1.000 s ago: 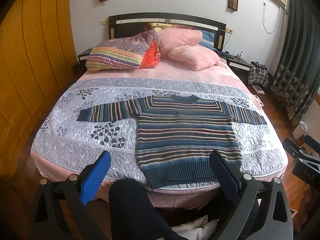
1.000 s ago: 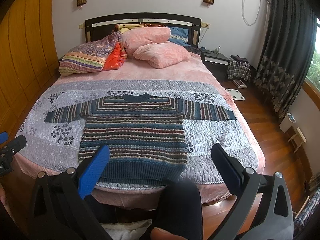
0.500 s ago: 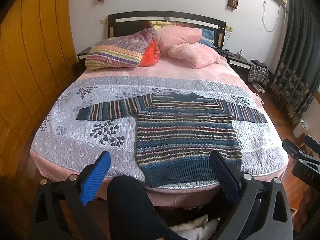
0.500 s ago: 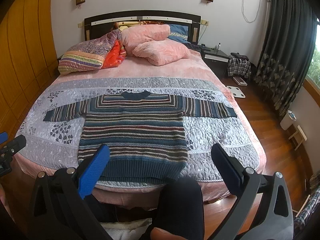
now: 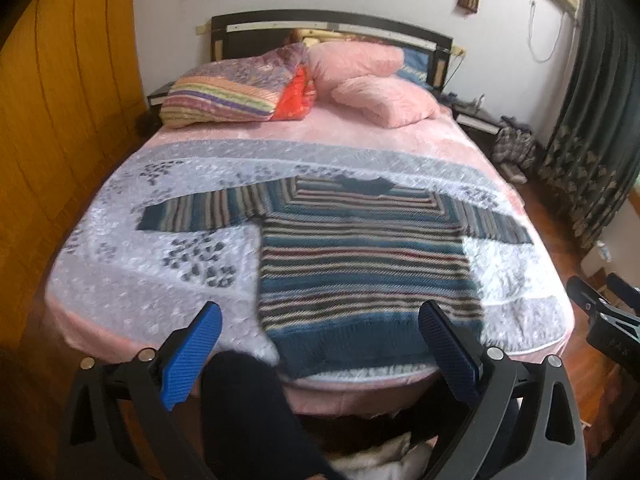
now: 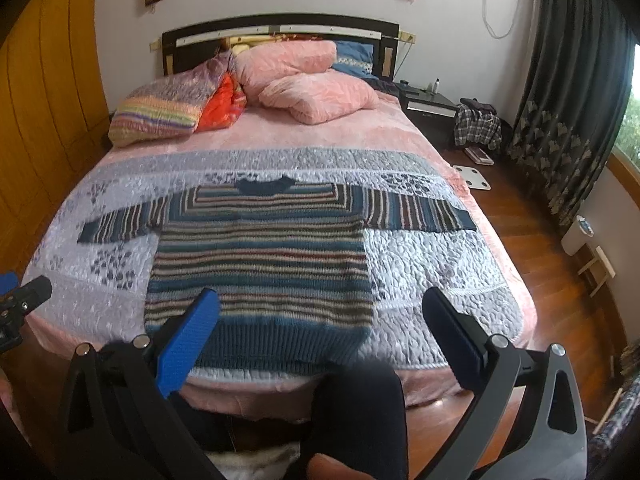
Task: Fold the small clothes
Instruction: 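Grasp the sweater's sleeve cuff with the right gripper and lift it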
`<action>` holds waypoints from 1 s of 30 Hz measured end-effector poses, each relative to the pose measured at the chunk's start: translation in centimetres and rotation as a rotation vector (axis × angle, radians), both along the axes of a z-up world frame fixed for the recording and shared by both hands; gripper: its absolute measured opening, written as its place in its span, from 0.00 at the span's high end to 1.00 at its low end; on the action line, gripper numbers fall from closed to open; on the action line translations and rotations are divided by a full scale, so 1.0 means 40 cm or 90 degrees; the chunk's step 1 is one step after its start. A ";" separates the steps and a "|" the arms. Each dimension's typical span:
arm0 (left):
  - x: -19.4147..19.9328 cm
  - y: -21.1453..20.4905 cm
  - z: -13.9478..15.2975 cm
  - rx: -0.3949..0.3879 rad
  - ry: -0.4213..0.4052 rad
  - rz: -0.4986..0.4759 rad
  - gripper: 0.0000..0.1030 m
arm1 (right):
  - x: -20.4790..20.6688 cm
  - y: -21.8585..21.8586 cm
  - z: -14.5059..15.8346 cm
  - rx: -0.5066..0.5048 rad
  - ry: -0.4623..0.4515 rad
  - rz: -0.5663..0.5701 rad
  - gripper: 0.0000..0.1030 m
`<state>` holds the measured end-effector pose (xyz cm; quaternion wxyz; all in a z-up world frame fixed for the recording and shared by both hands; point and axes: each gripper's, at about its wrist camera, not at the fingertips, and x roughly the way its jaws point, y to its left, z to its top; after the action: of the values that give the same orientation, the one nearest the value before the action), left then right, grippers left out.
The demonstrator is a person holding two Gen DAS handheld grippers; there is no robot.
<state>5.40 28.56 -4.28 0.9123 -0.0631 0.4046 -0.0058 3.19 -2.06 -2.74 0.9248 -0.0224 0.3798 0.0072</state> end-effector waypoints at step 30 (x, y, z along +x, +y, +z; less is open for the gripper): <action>0.543 -0.091 -0.359 -0.165 0.031 -0.049 0.04 | 0.737 -1.077 -0.751 0.730 0.138 -0.389 0.58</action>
<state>27.14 24.91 -18.64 0.8855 -0.1650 0.4244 -0.0919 32.67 -45.14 -32.78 0.7073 0.5833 0.3959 -0.0524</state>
